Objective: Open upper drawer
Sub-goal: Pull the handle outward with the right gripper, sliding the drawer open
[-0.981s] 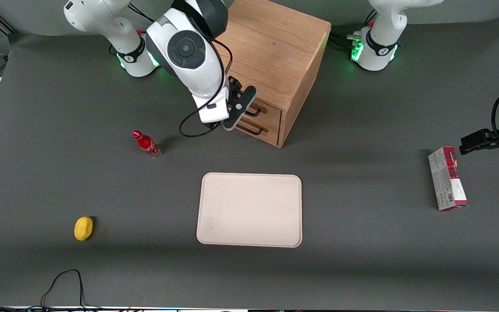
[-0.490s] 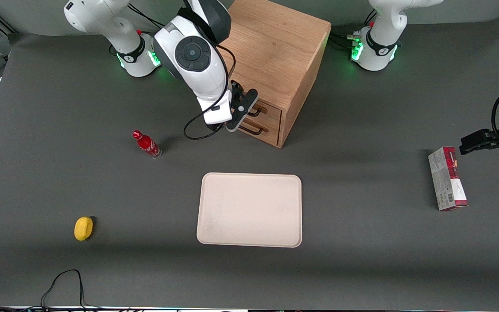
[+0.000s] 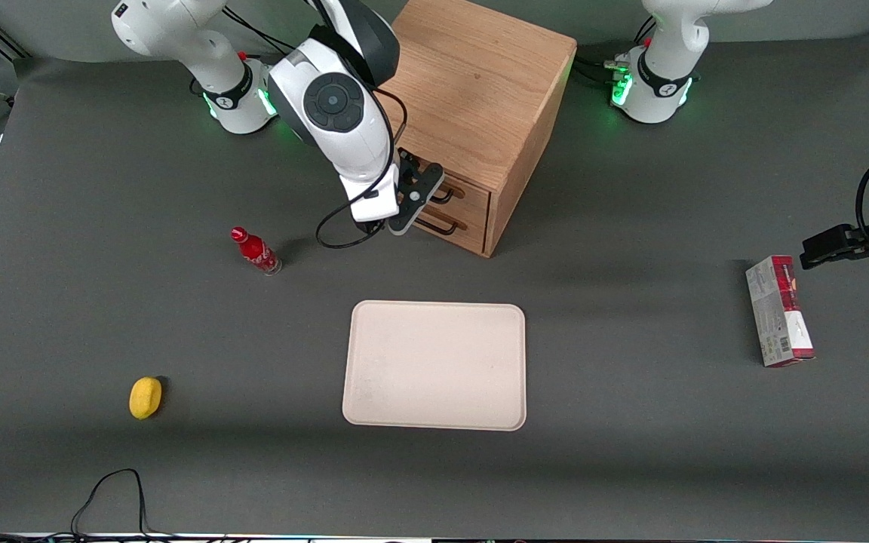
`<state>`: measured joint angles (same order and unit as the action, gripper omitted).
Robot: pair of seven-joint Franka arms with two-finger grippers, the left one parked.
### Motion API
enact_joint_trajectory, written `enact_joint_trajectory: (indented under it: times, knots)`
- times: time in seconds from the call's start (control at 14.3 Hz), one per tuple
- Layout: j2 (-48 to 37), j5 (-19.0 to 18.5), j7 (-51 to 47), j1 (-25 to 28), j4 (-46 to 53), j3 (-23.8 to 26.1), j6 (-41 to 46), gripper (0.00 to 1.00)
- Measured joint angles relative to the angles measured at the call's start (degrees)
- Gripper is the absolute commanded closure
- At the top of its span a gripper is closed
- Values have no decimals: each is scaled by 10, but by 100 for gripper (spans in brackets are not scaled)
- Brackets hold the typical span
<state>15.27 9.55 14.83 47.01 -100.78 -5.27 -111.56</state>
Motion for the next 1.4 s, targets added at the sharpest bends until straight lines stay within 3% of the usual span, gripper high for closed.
enact_joint_trajectory:
  times: [0.56, 1.4]
  knots:
    - [2, -20, 1, -4, -2, -11, -15, 0]
    - [73, -34, 43, -72, 88, -15, -17, 0]
